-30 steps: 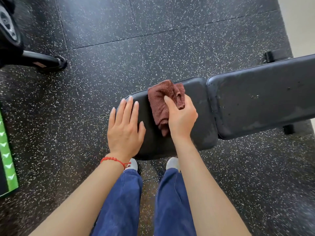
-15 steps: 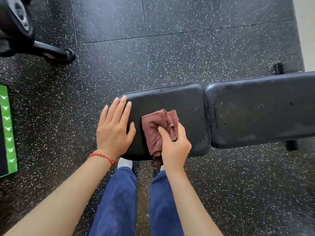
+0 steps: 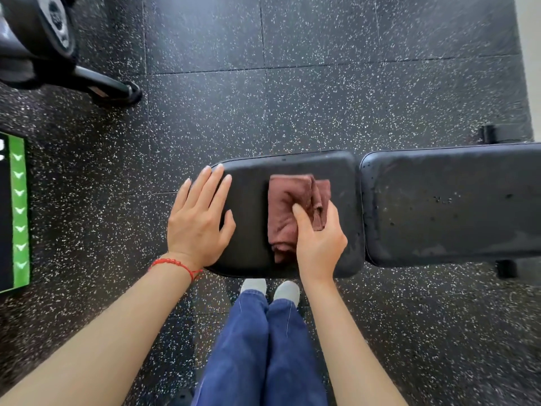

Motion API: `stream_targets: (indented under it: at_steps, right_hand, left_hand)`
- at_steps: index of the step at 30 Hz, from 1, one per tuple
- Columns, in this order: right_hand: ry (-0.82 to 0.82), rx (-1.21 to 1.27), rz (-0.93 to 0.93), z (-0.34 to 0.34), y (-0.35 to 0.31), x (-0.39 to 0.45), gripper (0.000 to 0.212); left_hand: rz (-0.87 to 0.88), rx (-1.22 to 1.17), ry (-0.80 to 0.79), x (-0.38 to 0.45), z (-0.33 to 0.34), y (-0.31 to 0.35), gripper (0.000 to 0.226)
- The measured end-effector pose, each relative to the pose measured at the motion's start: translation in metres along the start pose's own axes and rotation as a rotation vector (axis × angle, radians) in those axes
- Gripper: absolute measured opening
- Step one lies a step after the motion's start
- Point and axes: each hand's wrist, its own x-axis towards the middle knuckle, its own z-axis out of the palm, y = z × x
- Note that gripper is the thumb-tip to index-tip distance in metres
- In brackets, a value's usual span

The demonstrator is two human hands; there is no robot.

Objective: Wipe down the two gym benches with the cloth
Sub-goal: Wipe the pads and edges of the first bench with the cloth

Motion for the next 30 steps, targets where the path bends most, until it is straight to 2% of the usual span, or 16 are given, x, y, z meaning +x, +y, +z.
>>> stream_targets:
  at_steps: [4, 7, 12, 16, 21, 30]
  right_hand:
    - [-0.010, -0.020, 0.085, -0.025, 0.022, -0.034, 0.035]
    - [0.005, -0.015, 0.083, -0.026, 0.024, -0.036, 0.035]
    - [0.007, -0.005, 0.033, -0.016, 0.018, -0.013, 0.031]
    - [0.017, -0.003, -0.033, -0.007, 0.008, 0.013, 0.031]
    - [0.034, 0.008, -0.077, 0.009, -0.005, 0.061, 0.026]
    - [-0.034, 0.064, 0.003, -0.016, 0.013, 0.008, 0.030]
  left_hand:
    - [-0.002, 0.015, -0.009, 0.000, 0.001, 0.001, 0.053]
    - [-0.012, 0.050, -0.022, -0.002, 0.002, 0.004, 0.052]
    - [-0.050, 0.072, -0.014, -0.002, 0.003, 0.023, 0.051]
    - [0.022, 0.070, -0.090, -0.003, 0.010, 0.050, 0.056]
    - [0.008, 0.163, -0.127, -0.002, 0.018, 0.055, 0.056]
    - [-0.014, 0.174, -0.121, -0.002, 0.017, 0.058, 0.056]
